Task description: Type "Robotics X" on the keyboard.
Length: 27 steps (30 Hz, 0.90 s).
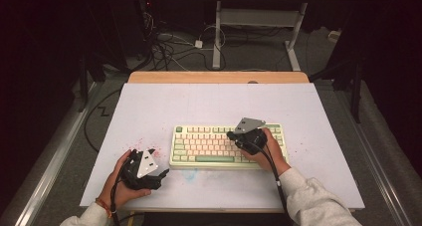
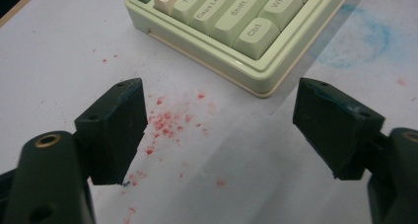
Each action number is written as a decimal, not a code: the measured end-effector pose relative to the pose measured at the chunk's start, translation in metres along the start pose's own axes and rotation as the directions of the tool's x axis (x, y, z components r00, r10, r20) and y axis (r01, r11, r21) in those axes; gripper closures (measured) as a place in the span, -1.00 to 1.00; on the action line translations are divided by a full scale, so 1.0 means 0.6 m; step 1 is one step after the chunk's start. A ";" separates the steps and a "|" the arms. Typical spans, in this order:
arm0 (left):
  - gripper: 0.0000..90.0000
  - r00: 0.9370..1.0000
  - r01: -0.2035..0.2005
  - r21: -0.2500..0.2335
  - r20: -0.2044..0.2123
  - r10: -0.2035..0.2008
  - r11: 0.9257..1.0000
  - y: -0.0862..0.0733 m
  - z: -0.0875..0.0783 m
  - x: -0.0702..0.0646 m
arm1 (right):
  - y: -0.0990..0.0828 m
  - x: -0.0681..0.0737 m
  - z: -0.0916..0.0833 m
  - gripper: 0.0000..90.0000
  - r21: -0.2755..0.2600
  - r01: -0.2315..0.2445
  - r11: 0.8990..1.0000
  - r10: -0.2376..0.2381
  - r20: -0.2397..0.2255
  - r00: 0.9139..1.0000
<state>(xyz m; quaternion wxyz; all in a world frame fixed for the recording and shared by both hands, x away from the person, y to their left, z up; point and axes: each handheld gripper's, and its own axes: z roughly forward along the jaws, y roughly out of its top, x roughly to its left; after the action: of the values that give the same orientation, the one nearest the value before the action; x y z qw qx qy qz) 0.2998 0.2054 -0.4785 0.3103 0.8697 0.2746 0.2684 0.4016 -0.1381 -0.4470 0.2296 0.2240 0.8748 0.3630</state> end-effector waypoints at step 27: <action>-0.42 0.999 0.047 -0.017 0.006 -0.047 0.999 -0.002 -0.006 0.005 | -0.024 -0.005 -0.105 -0.29 -0.178 -0.020 0.984 0.042 0.117 0.992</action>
<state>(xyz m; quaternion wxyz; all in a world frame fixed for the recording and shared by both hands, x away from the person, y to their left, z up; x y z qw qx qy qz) 0.2996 0.2095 -0.4761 0.3247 0.8610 0.2917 0.2612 0.3652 -0.1823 -0.4172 0.2952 0.2379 0.8202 0.4284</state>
